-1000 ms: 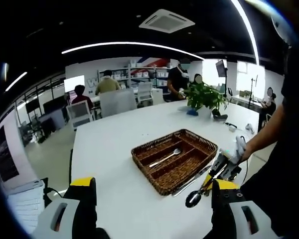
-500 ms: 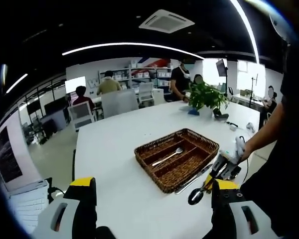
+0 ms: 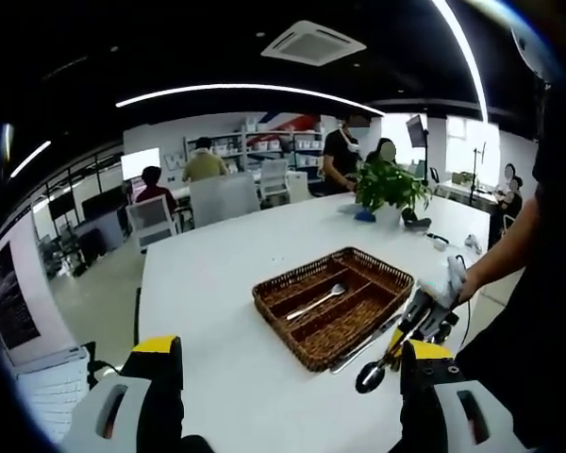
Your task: Arrange the knives, forks, and spoons in their matching storage slots by inserting each utensil handle-first until every utensil is classified and aligned in the correct compartment
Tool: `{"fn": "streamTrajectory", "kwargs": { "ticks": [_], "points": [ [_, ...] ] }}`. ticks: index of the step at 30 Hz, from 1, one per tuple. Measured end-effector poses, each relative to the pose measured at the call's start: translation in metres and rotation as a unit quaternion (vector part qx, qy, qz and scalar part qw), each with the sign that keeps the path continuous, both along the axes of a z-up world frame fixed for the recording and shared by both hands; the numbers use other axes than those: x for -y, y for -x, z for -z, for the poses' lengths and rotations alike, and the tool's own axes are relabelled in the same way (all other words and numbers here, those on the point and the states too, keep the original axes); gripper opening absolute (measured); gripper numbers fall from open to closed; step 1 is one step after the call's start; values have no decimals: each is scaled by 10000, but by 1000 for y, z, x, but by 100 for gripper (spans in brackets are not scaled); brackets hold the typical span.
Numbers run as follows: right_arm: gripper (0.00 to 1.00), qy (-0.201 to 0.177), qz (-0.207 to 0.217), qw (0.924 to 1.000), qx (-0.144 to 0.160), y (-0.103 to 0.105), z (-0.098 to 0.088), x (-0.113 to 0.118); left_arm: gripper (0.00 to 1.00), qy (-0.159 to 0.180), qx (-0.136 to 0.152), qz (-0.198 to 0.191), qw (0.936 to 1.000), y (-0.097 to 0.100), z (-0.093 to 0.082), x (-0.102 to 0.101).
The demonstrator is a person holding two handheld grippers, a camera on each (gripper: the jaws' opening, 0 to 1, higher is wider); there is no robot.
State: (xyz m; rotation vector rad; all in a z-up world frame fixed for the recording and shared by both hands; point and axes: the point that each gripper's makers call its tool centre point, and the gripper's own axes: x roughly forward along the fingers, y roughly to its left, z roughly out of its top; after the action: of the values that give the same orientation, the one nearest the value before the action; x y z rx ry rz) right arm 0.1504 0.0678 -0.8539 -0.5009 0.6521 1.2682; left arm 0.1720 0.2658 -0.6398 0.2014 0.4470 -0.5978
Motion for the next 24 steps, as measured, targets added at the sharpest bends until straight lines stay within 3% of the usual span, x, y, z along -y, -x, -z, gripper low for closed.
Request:
{"fn": "streamTrajectory", "kwargs": {
  "ticks": [12,14,24],
  "points": [
    [3,-60,31,9999,-92,4,-23,0,100,110,110,-92,9998,2,-5,6],
    [3,120,-191,9996,139,5,-29,3,100,123,135,-101,9998,4,-6,8],
    [2,-29,-168,9997,159,4,-54,5,100,122,160,-157,9997,14,-9,20]
  ]
}}
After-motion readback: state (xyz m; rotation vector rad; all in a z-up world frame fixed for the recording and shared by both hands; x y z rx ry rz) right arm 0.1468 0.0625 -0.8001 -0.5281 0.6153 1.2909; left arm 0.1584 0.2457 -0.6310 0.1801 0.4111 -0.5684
